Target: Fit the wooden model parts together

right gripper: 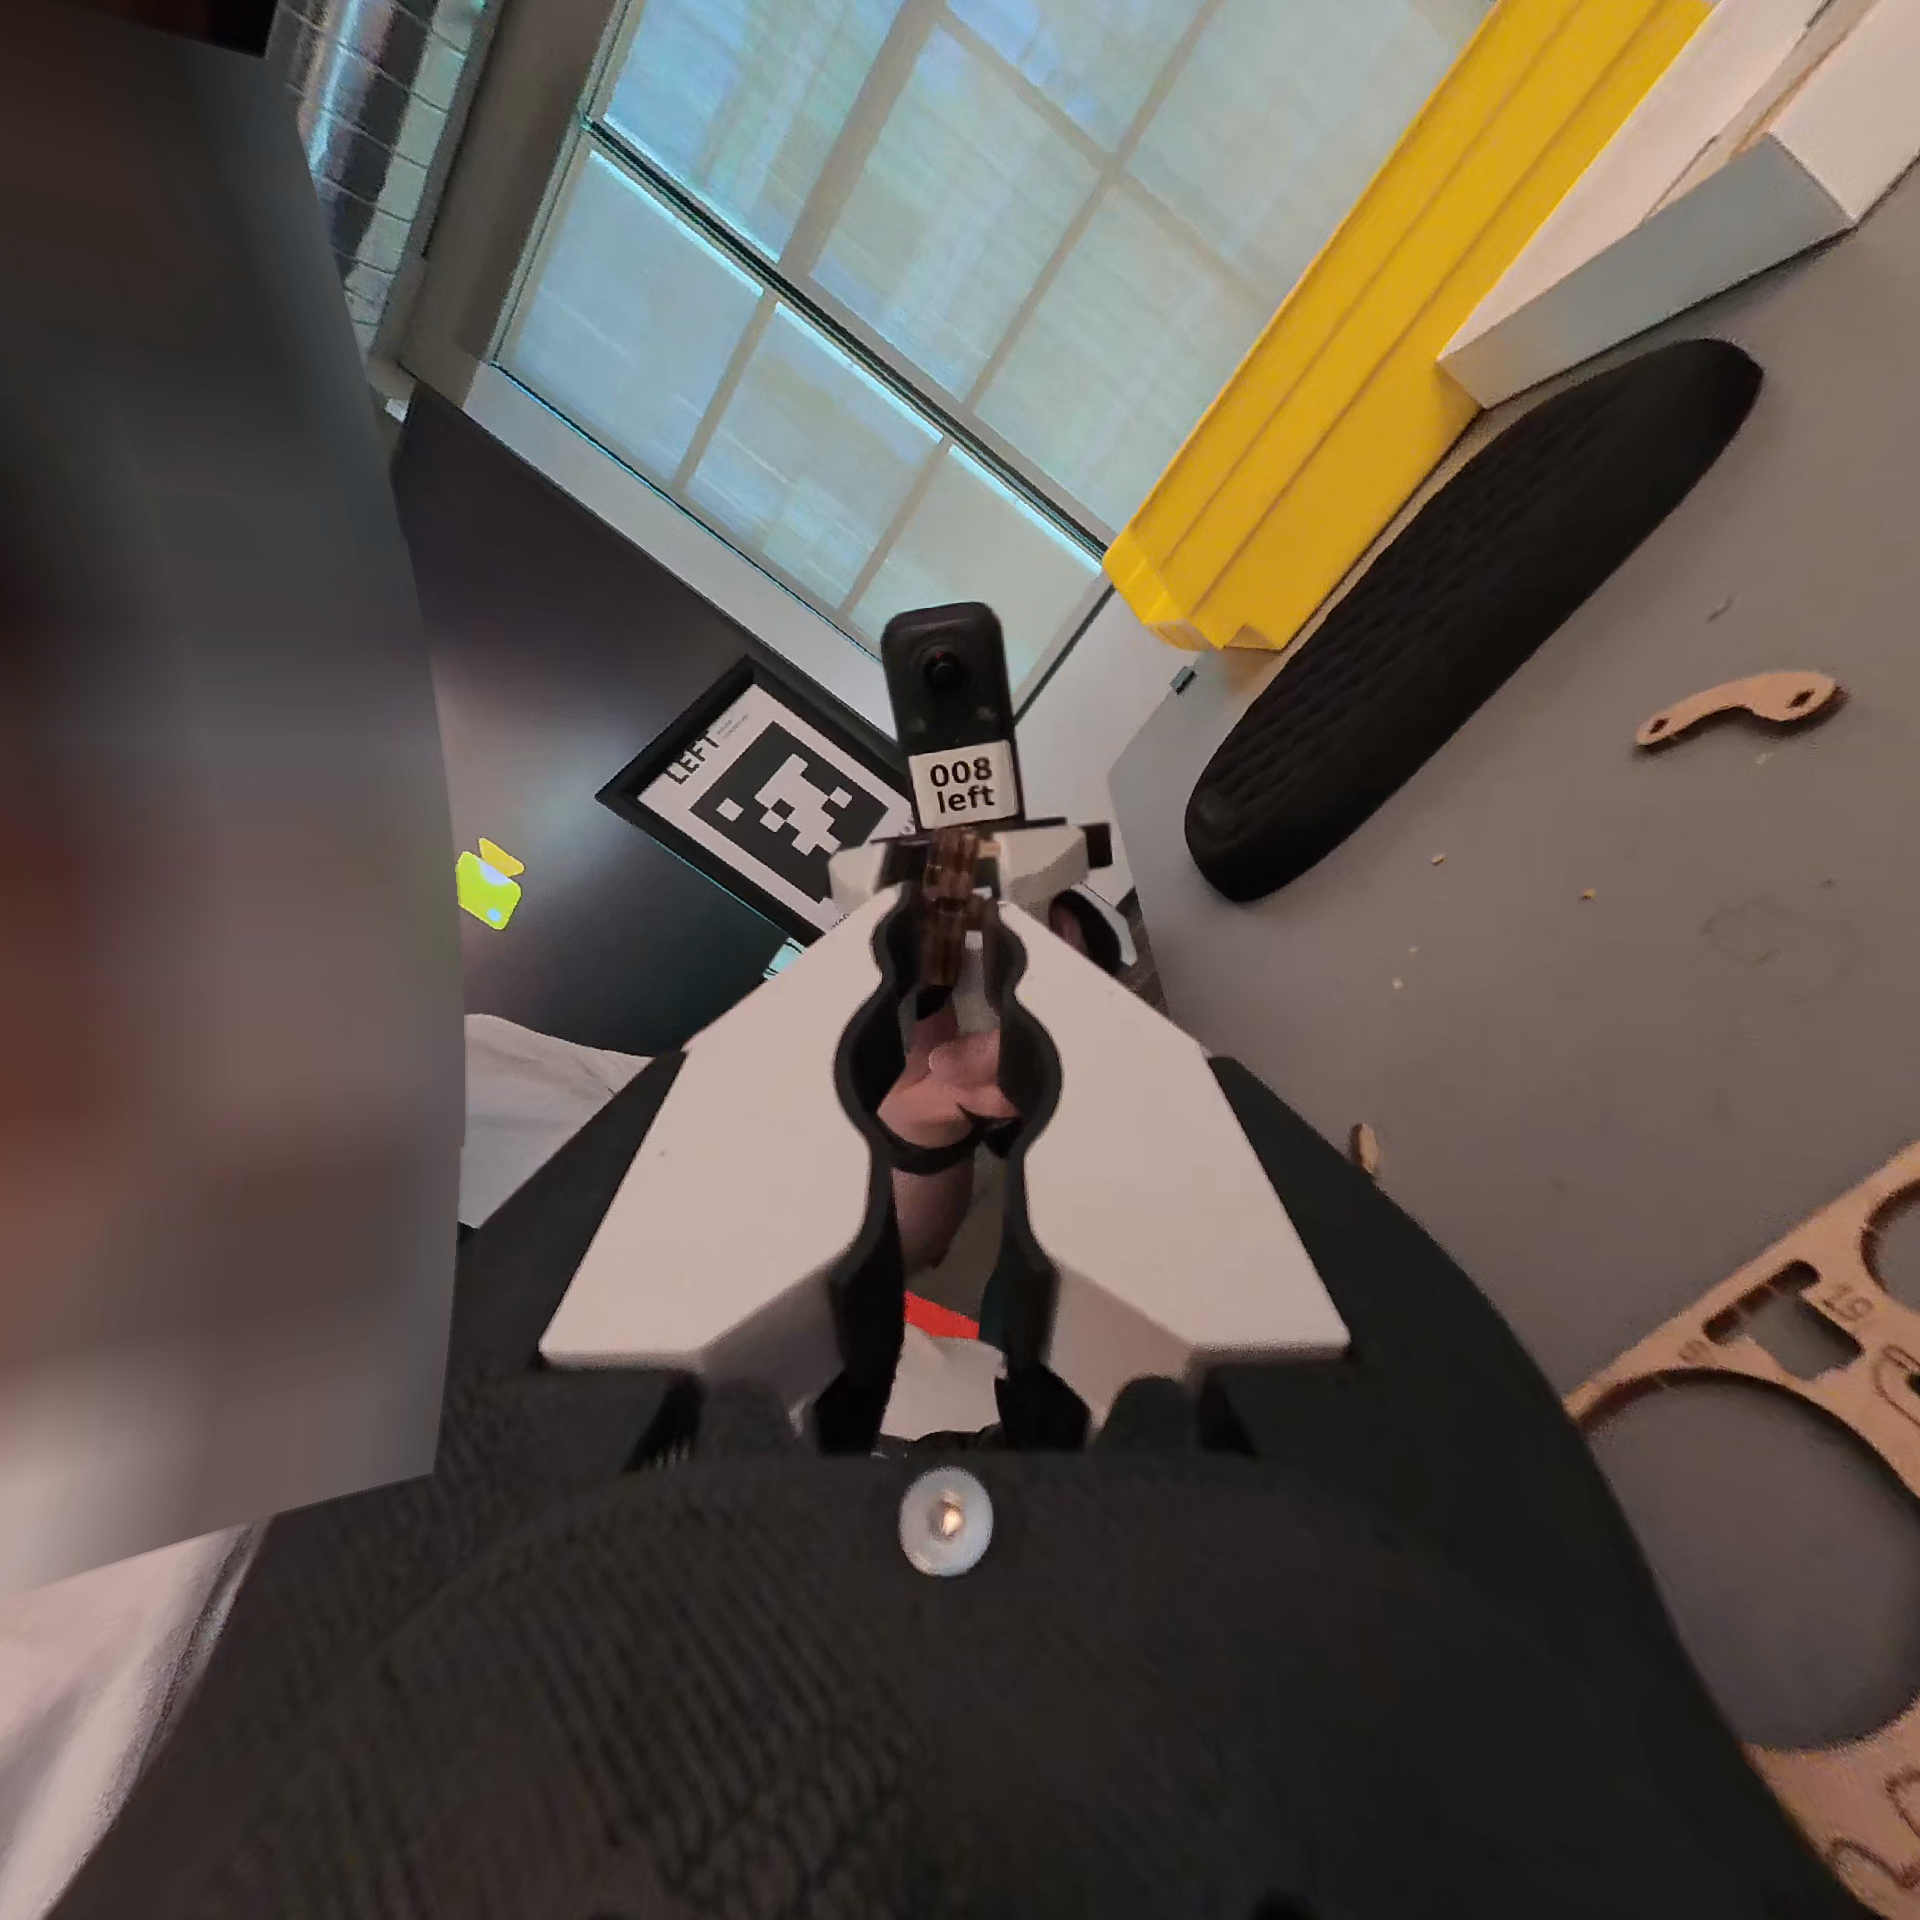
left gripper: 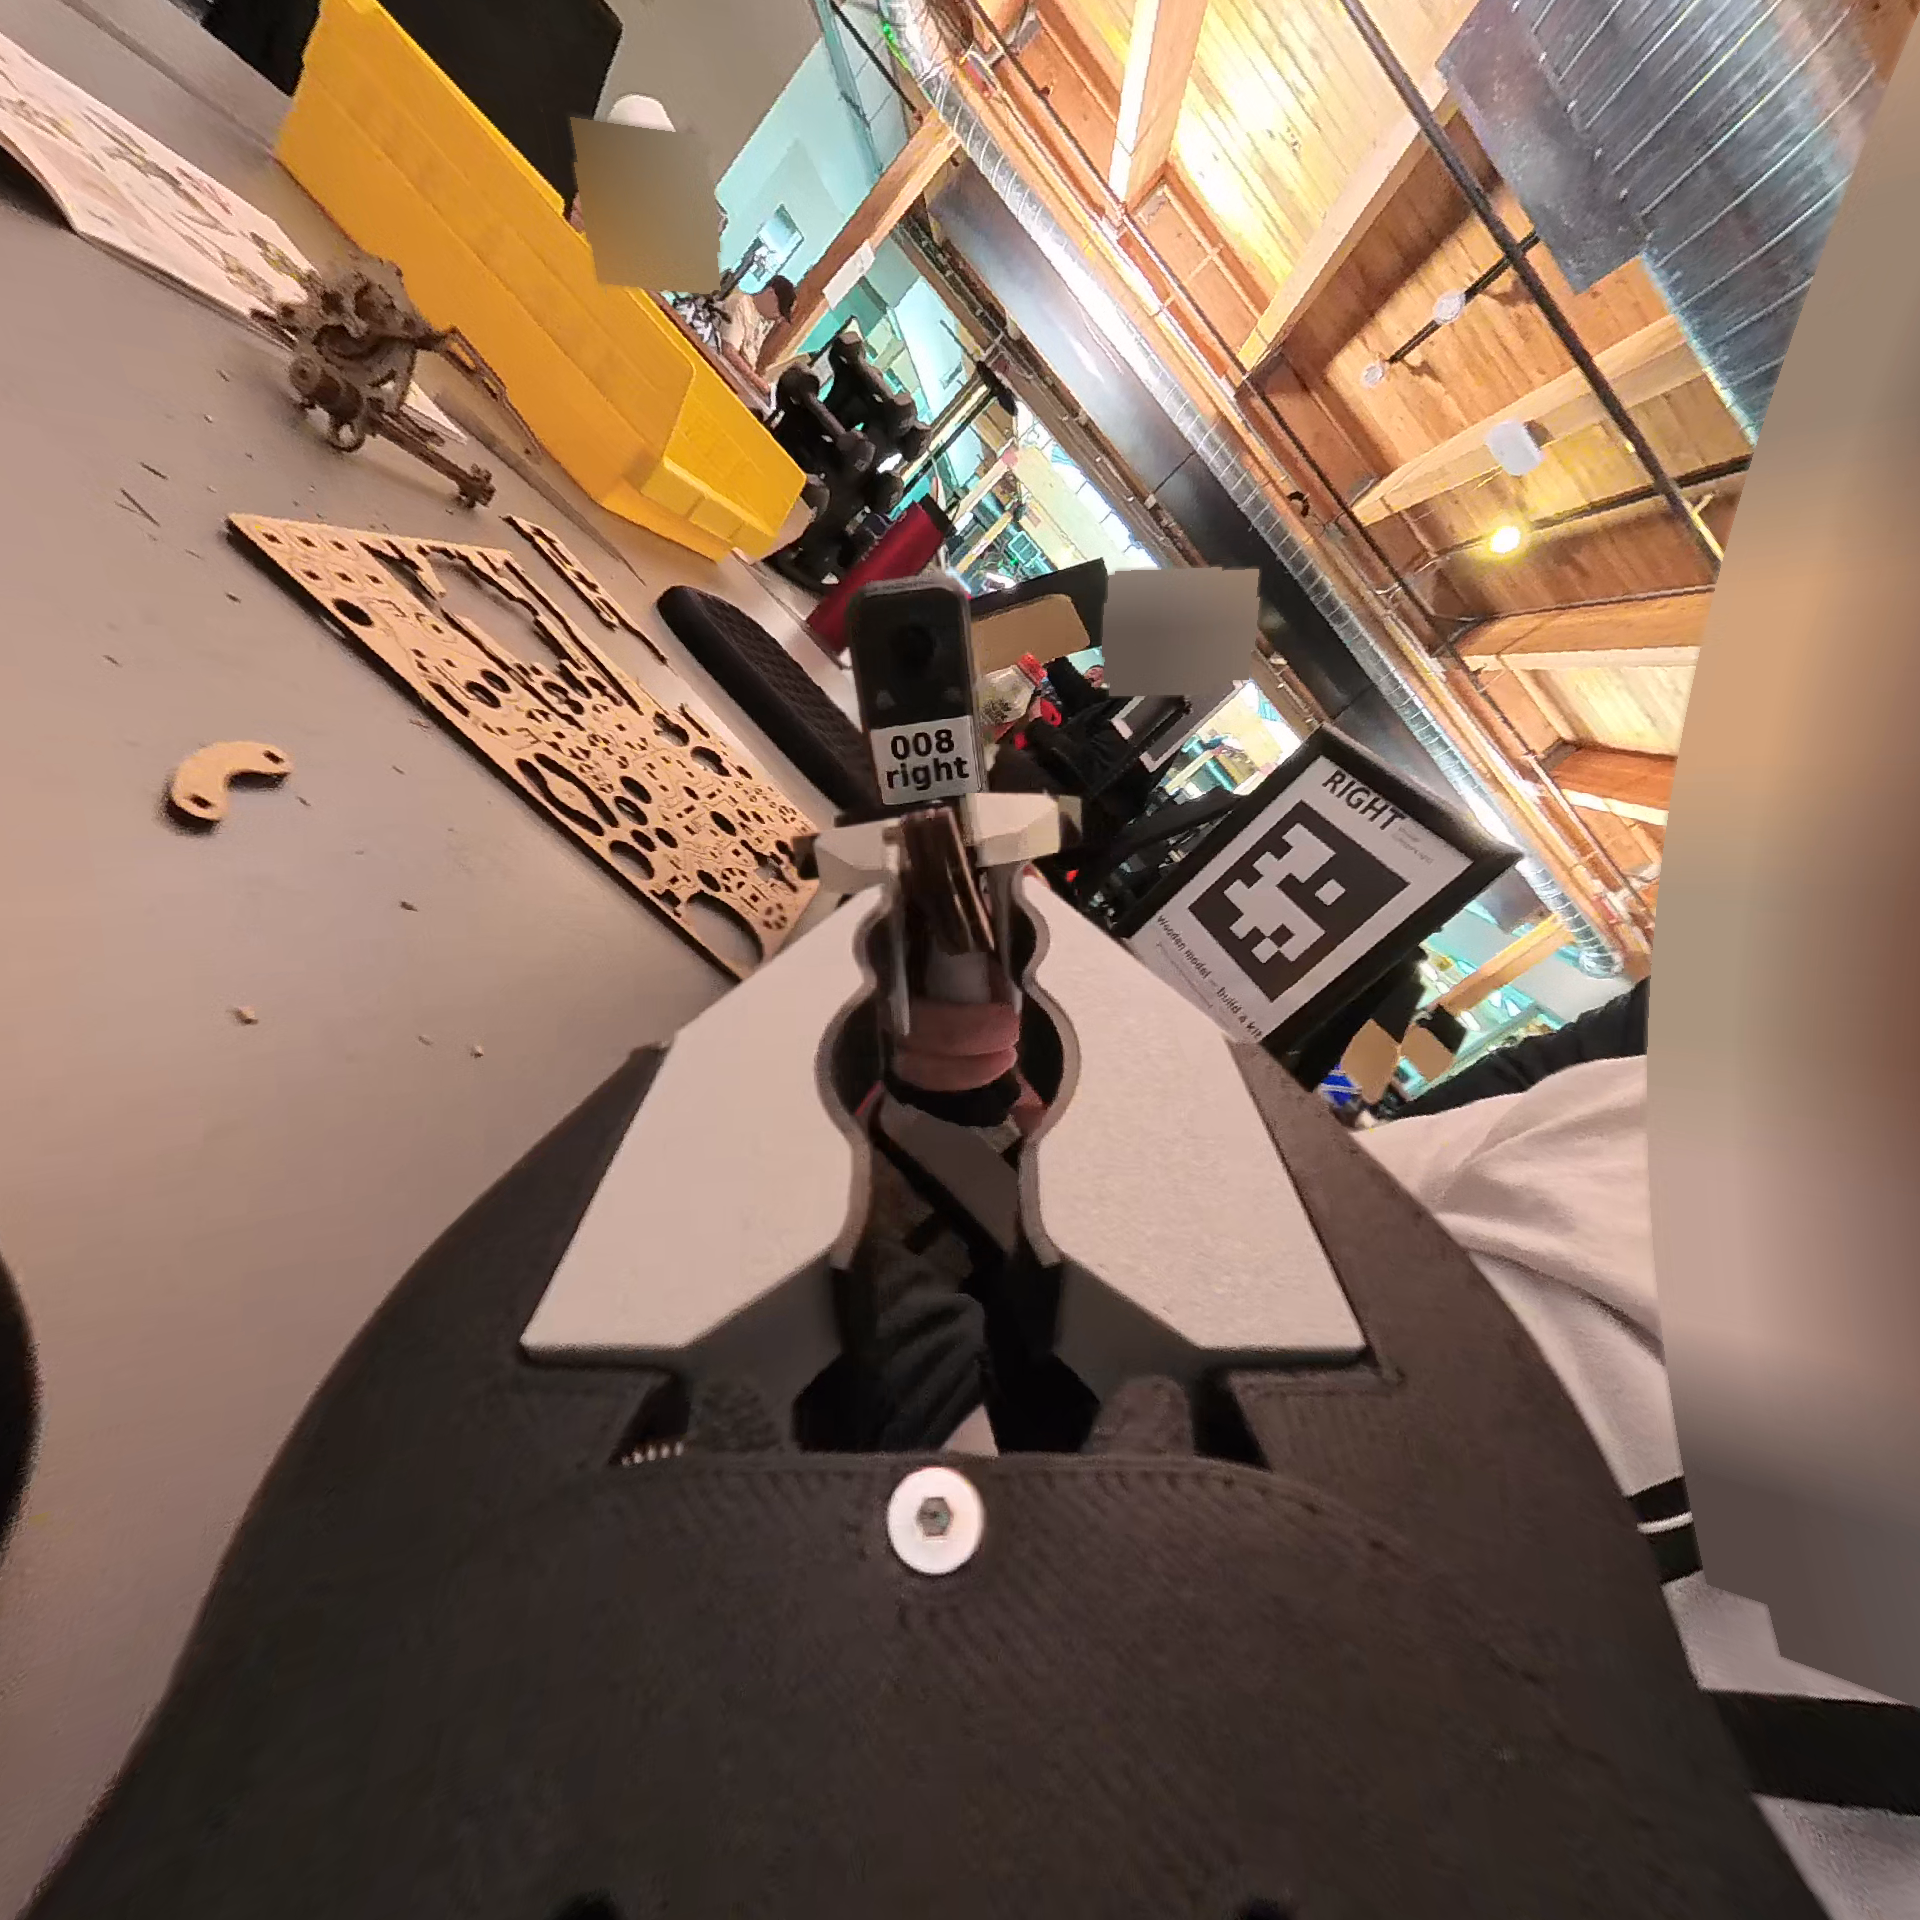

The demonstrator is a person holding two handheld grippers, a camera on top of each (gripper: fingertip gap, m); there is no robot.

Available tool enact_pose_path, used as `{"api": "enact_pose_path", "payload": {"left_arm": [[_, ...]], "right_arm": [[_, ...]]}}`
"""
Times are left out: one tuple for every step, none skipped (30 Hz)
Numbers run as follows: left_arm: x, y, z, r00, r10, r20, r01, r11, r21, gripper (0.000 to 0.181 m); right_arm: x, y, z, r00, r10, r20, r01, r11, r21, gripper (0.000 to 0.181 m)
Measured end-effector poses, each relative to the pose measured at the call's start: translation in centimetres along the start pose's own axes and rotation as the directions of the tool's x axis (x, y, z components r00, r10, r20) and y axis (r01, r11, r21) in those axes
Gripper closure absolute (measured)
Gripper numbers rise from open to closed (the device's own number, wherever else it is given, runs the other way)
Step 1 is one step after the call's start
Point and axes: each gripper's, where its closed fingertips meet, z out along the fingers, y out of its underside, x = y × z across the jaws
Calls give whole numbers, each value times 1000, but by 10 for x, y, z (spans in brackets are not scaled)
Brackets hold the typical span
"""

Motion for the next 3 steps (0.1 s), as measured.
{"api": "enact_pose_path", "payload": {"left_arm": [[-1,-2,-3,1000,29,3,-29,1000,5,159],[-1,-6,-7,997,83,3,-83,996,14,153],[-1,-10,-11,986,164,17,-164,986,18,146]], "right_arm": [[1,0,-1,1000,13,-4,-13,1000,-3,173],[2,0,-2,1000,30,0,-30,1000,-6,173],[1,0,-3,999,49,8,-49,999,-9,174]]}}
